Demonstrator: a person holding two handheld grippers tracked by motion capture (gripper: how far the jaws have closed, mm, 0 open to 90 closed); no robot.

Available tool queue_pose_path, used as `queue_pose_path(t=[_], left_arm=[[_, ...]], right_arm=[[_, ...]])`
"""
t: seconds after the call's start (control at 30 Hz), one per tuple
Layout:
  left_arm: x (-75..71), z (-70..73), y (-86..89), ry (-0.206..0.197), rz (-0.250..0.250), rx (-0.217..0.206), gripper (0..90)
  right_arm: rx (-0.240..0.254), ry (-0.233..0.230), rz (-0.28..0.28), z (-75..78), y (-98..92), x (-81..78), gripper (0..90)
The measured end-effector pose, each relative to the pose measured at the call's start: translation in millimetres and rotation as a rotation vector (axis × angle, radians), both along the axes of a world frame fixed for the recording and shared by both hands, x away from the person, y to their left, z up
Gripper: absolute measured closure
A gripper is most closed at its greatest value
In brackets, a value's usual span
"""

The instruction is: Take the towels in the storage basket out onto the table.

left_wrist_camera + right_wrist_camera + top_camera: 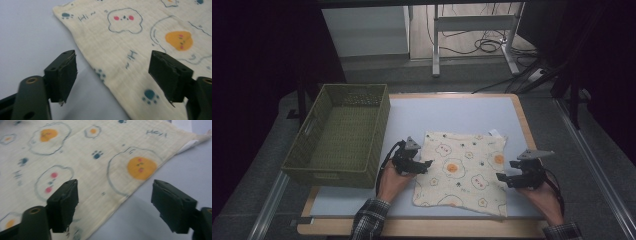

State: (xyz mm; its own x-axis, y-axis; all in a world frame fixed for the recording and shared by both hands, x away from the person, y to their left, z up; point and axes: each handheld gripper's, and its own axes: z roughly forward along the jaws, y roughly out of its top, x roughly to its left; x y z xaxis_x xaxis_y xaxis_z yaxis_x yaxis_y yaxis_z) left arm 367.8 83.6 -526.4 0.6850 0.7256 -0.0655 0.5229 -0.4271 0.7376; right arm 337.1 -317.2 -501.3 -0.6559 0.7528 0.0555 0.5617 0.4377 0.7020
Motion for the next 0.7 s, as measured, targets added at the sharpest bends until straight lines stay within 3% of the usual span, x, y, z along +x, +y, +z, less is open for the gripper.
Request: queue_pose_path(t=[0.03, 0.17, 0.23, 0.27, 0.3, 0.37, 0.6, 0.7], left_arm=[[8.2, 1.5, -0.5, 0.008, -0.008, 0.001, 20.7], [23.1, 3.3, 1.8, 0.023, -0.005, -0.019, 19.7], [36.0, 3.9, 4.2, 0.027, 0.003, -0.022, 20.0], [36.0, 3.9, 4.2, 0.027, 0.003, -0.022, 21.1], [45.2, 4.3, 4.6, 0.022, 0.015, 0.004, 22.8], [51.9, 4.5, 3.8, 0.026, 0.021, 0.007, 24.6], [73.9, 3.3, -2.3, 0.008, 0.051, 0.045, 37.9], [81.1, 2.8, -1.5, 0.01, 0.074, 0.021, 44.1]], right_arm=[[-0.001, -0.001, -0.013, -1.0, 2.3, 8.9, 21.5], [0.027, -0.008, -0.045, -0.2, 4.2, 20.0, 21.7], [0.053, -0.01, -0.042, 1.4, 4.7, 33.0, 31.1], [0.053, -0.01, -0.042, 1.4, 4.7, 33.0, 31.1], [0.048, -0.003, -0.04, 2.0, 5.2, 39.9, 39.6], [0.026, -0.036, -0.048, 3.7, 6.1, 47.3, 44.9], [0.003, -0.063, -0.099, 7.2, 4.4, 72.0, 54.8], [-0.005, -0.074, -0.122, 8.1, 1.4, 82.9, 58.0]])
